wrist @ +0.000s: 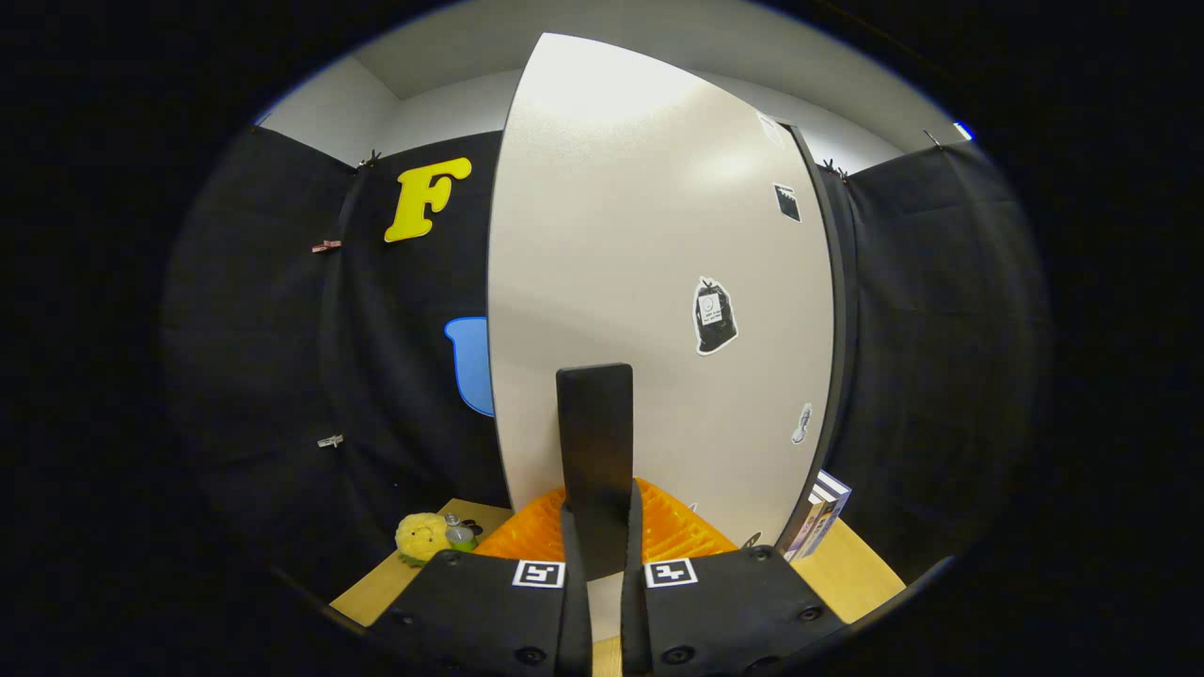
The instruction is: Open the shoe cabinet door, grab the shoes and put them into the shoe cabinet, then close the shoe cabinet door.
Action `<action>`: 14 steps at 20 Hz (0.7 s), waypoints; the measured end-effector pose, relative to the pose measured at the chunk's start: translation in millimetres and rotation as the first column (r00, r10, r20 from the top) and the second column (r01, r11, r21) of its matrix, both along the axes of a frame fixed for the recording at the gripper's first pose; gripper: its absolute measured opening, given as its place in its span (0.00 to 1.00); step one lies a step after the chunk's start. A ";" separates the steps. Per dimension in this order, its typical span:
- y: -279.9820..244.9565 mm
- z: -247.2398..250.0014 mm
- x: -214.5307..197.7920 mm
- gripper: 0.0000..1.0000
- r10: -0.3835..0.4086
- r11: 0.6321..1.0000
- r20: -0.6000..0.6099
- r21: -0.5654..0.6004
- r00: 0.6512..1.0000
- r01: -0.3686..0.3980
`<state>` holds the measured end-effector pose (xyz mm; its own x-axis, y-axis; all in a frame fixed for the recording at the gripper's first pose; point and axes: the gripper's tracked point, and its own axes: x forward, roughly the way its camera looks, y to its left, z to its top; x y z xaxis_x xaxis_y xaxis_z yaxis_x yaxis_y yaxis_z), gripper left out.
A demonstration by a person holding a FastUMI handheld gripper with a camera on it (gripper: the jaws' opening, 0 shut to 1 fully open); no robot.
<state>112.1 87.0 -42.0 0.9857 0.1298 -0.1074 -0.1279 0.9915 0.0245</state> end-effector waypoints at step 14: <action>-121.5 10.5 -69.7 0.15 0.000 0.999 0.013 0.043 1.000 0.000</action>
<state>42.4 -34.5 -31.5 0.9870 0.1341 -0.0888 -0.1285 0.9896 0.0653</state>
